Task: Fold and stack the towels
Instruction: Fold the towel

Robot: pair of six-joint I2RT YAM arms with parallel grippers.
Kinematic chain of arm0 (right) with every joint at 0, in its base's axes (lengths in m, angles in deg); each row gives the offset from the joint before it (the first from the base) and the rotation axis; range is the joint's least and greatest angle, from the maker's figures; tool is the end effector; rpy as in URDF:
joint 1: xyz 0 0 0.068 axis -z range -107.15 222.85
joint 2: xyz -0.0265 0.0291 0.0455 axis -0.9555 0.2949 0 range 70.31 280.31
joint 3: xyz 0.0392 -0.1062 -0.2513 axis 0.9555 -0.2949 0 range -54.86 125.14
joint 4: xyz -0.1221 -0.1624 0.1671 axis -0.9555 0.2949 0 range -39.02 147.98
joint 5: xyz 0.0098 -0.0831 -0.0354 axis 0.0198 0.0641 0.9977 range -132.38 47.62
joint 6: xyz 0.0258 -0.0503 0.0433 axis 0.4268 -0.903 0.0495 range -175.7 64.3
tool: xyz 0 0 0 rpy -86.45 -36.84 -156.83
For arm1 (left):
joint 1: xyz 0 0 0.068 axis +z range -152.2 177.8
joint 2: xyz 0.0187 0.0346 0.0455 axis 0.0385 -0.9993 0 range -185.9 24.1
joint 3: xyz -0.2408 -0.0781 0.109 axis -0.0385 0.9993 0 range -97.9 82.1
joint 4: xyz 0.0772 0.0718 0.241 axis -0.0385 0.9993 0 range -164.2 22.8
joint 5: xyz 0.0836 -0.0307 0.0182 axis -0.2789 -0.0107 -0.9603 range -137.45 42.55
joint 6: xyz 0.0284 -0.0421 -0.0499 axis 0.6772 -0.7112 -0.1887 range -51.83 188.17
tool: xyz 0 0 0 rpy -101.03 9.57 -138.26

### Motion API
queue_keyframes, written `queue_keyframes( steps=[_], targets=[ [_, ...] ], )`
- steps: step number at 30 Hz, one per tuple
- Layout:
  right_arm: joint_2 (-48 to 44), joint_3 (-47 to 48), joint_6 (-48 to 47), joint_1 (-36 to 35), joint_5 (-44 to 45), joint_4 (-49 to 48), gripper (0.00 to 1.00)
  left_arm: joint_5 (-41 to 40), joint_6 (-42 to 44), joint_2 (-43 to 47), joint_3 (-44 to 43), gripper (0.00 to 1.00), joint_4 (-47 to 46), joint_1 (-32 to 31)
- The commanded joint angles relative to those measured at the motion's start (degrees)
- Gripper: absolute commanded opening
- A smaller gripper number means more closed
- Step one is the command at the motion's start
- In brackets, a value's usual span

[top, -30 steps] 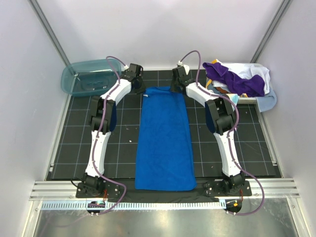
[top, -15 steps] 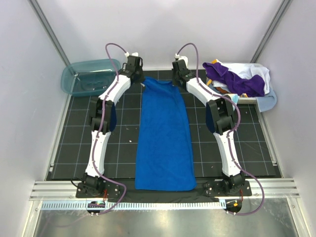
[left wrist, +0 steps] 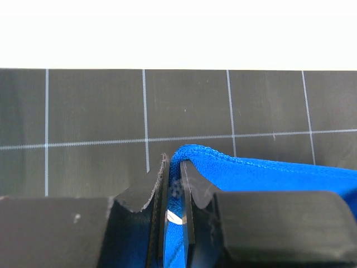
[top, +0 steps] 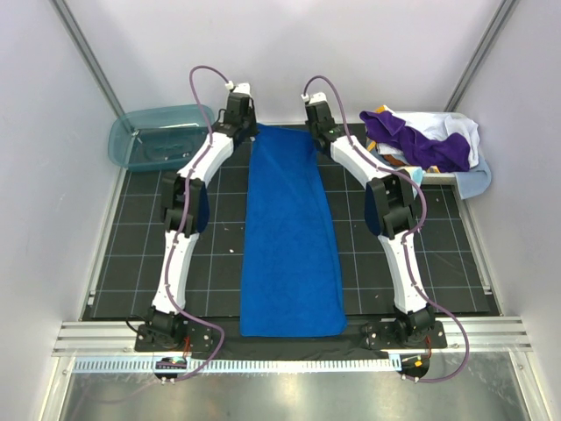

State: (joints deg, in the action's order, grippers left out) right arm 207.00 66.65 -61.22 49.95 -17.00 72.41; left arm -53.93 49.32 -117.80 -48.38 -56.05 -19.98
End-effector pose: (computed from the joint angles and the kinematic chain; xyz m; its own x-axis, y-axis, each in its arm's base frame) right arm 0.5347 0.1986 0.2142 -0.5434 -0.3238 -0.7745 -0.0871 0.9394 -0.3317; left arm 0.5722 -0.1765 0.2228 -0.5126 -0.1727 -0.8411 0.0469 0.9725 -0.2283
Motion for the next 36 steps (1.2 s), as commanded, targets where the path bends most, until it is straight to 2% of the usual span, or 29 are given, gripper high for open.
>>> queue_keyframes(
  steps=[1,20,30,36],
  targets=[
    [-0.6,3.9,-5.3,0.4,4.0,-2.8,0.01,-1.6,2.5,-0.7,-2.4,0.17,-5.5,-0.1],
    [-3.4,2.5,-21.4,0.7,7.1,-16.4,0.01,-5.2,7.2,-0.9,-3.2,0.10,-8.7,-0.1],
    [-4.1,2.1,-22.6,2.1,6.6,-18.8,0.01,-6.8,8.4,-2.8,-8.4,0.00,-8.0,0.0],
    [-4.5,2.1,-21.7,3.2,5.6,-19.4,0.01,-6.6,8.3,-3.2,-8.8,0.00,-9.1,0.0]
  ],
)
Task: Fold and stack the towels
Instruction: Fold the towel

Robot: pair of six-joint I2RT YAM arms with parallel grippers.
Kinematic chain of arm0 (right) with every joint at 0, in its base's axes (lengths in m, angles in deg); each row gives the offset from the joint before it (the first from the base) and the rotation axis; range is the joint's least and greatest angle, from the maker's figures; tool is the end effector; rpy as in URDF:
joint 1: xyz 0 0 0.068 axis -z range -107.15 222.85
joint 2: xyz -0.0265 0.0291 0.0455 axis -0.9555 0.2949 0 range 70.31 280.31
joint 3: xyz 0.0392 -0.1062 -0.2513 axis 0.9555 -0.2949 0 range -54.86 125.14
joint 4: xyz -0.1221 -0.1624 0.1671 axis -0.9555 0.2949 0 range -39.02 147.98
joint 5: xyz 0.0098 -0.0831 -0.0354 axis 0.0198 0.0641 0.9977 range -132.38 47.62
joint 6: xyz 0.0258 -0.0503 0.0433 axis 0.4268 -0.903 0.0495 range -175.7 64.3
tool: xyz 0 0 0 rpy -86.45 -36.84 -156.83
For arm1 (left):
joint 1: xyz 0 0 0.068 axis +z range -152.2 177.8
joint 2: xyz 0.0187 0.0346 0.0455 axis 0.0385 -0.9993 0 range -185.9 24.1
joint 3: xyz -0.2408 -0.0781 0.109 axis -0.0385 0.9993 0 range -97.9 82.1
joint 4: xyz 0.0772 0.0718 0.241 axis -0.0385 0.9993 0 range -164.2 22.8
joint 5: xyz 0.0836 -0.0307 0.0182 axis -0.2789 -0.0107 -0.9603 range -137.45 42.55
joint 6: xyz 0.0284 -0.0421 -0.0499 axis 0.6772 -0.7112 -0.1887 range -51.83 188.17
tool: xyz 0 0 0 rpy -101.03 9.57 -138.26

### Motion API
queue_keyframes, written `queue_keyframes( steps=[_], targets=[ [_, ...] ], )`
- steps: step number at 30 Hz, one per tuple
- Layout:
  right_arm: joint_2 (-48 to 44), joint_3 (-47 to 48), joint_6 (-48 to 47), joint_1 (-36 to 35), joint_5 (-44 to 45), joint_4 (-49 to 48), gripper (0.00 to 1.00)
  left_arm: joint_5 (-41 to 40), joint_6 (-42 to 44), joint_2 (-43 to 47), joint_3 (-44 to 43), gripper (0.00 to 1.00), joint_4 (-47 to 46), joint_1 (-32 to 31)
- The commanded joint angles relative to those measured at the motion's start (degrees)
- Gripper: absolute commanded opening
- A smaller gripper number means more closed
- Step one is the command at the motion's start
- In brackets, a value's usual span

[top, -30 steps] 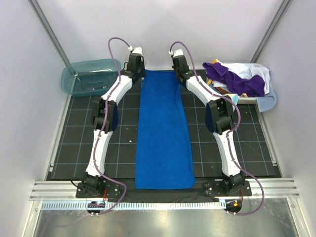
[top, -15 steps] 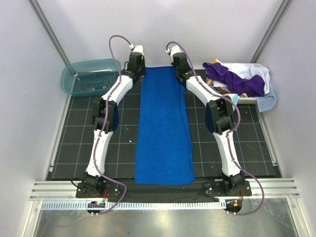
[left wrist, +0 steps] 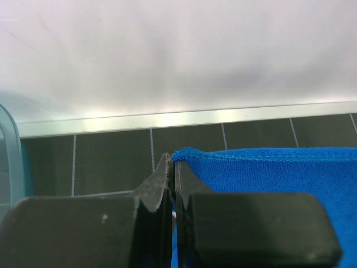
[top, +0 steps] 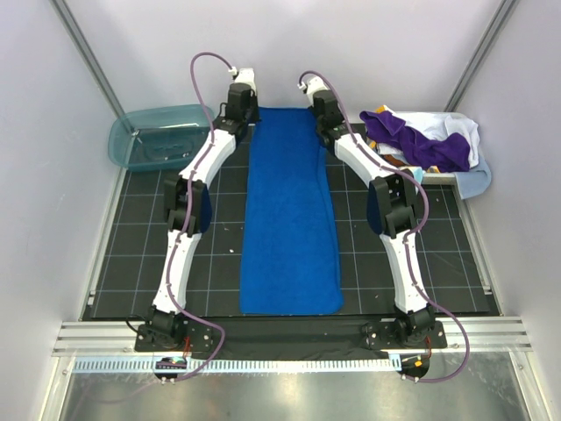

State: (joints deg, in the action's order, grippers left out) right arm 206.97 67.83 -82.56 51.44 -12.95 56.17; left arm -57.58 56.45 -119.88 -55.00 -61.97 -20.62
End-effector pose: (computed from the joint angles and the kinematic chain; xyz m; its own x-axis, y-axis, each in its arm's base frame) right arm 0.5561 0.1871 0.2543 -0.3242 -0.5497 -0.7699 -0.0360 0.8204 -0.5707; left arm 0.5843 -0.1837 0.2573 -0.3353 -0.0990 -0.9369 0.0871 0.9869 -0.1355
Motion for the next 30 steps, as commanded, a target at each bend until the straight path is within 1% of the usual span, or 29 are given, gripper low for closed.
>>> queue_keyframes(
  steps=[1,12,14,19,21,24,25,28,30],
  targets=[
    [-4.6,1.1,-0.3,1.8,1.2,-3.2,0.01,-3.1,1.2,-1.1,-2.1,0.00,-3.9,0.7],
    [-3.5,3.5,-1.4,2.0,-1.3,-4.9,0.02,-3.1,2.1,-1.8,-2.6,0.00,-8.5,0.7],
    [-3.6,3.4,-1.4,2.3,-2.0,-6.9,0.03,-3.5,2.3,-2.1,-2.8,0.00,-9.6,0.8],
    [-3.4,3.6,-0.5,2.9,-3.4,-7.0,0.06,-4.1,2.9,-3.1,-4.0,0.00,-11.8,1.1],
    [-3.2,4.6,0.6,3.0,-4.3,-5.5,0.06,-3.4,2.8,-3.3,-4.7,0.00,-11.8,1.2],
    [-3.3,4.1,2.5,3.0,-4.9,-2.5,0.06,-0.9,2.2,-1.7,-2.8,0.01,-11.0,1.2],
    [-3.5,4.0,2.9,3.0,-5.2,-1.8,0.06,-0.5,1.8,0.0,0.0,0.01,-11.0,1.2],
    [-3.9,3.4,4.5,2.8,-5.5,0.6,0.07,0.1,-0.1,3.5,5.1,0.00,-11.8,1.2],
    [-4.8,2.6,5.8,2.7,-5.6,2.8,0.09,0.0,-1.4,4.7,7.1,0.00,-12.0,1.2]
  ],
)
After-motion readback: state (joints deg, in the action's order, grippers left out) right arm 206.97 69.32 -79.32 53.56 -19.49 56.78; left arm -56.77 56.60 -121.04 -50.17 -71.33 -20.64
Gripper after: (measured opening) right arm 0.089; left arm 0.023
